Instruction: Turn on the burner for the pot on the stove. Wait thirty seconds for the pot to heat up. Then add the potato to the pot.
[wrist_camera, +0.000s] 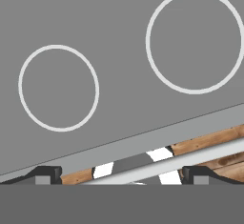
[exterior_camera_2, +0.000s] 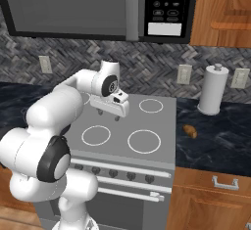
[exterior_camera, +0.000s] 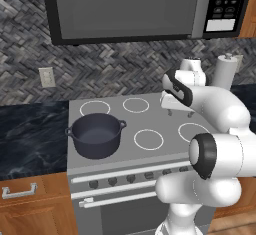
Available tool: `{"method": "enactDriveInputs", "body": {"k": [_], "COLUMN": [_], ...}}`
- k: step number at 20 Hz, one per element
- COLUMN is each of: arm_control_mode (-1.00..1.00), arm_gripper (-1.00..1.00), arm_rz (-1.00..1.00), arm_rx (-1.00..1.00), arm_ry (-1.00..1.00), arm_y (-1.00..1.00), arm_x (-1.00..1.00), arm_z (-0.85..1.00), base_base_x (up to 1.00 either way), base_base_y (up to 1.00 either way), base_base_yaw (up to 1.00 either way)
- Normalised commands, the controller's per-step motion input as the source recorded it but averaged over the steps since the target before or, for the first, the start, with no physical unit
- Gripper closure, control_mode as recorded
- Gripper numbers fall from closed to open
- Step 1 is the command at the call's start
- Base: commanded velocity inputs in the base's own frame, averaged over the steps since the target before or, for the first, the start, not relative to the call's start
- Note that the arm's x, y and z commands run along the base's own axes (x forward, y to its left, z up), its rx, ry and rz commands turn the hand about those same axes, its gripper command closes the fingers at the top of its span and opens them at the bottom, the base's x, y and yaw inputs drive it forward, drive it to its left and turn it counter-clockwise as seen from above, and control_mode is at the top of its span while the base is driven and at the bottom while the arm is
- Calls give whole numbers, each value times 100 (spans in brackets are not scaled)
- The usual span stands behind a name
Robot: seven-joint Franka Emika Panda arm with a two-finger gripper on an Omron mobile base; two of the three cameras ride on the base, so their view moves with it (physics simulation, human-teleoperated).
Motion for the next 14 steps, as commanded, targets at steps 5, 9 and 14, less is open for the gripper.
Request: {"method": "enactDriveInputs", "body": {"k": [5,9,14], "arm_control_mode": [-100,-100,-100], "arm_gripper": [-100,-100,-100], "arm_rz": [0,0,0], "arm_rx": [0,0,0], "arm_ry": [0,0,0], "arm_y": [0,0,0], "arm_x": [0,0,0], "arm_z": [0,0,0], "base_base_x": [0,0,0], "base_base_y": [0,0,0], "base_base_yaw": [0,0,0]}}
